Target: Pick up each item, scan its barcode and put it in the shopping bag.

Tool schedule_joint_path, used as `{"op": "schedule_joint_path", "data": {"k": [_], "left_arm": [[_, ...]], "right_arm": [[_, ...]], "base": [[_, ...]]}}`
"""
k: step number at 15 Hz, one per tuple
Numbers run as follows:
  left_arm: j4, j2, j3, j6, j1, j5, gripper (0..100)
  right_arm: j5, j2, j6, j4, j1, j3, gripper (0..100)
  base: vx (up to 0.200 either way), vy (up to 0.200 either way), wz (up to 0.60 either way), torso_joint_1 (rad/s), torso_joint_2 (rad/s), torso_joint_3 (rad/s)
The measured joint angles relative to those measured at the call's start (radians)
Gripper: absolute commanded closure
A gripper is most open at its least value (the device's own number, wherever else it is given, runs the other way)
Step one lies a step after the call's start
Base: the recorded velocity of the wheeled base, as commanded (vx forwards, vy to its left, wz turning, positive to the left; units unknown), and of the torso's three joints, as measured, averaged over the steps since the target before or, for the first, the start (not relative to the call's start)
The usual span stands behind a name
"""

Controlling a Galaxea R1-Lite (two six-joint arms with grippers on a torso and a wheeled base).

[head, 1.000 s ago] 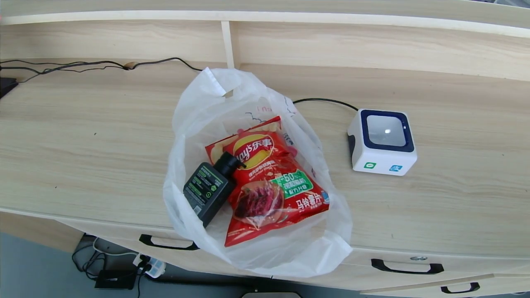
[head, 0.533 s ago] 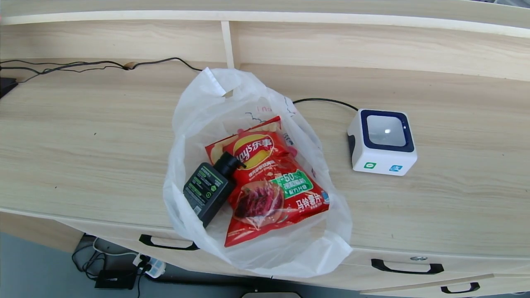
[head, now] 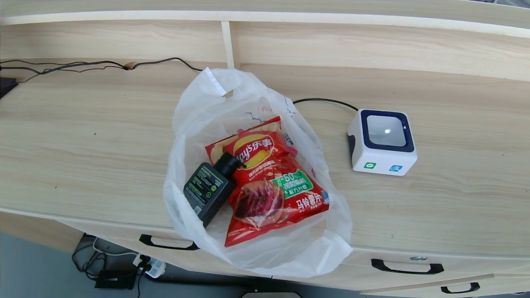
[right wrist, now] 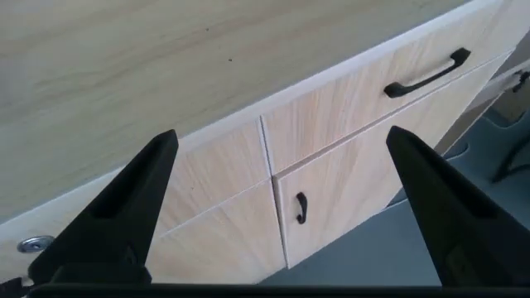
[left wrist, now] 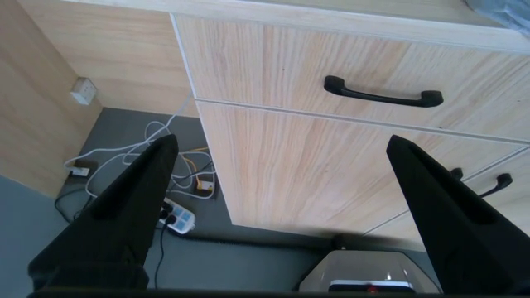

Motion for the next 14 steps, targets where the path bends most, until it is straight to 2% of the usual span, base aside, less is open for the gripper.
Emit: {"op": "schedule_joint_path", "data": {"k": [1, 3, 4, 5, 7, 14], "left_arm": [[0.0, 0.0, 0.0, 0.0, 0.0, 0.0, 0], [0.0, 0.0, 0.0, 0.0, 0.0, 0.0, 0], [0.0, 0.0, 0.0, 0.001, 0.0, 0.0, 0], [0.0, 0.0, 0.0, 0.0, 0.0, 0.0, 0], [-0.001, 0.0, 0.0, 0.0, 0.0, 0.0, 0], [-0.001, 0.0, 0.0, -0.004, 0.0, 0.0, 0]], "right_arm": [[0.071, -0.001, -0.057, -0.037, -0.001, 0.0, 0], [0.364, -0.001, -0.202, -0.076, 0.0, 0.001, 0], [0.504, -0.001, -0.254, -0.05, 0.0, 0.001, 0], [0.578, -0.001, -0.305, 0.006, 0.0, 0.002, 0], [0.593, -0.001, -0.331, 0.109, 0.0, 0.003, 0], [0.588, -0.001, -0.222, 0.17, 0.0, 0.003, 0]], "base": [[0.0, 0.0, 0.0, 0.0, 0.0, 0.0], [0.0, 0.0, 0.0, 0.0, 0.0, 0.0], [0.0, 0.0, 0.0, 0.0, 0.0, 0.0], [0.0, 0.0, 0.0, 0.0, 0.0, 0.0], [0.0, 0.0, 0.0, 0.0, 0.0, 0.0], [0.0, 0.0, 0.0, 0.0, 0.0, 0.0]]}}
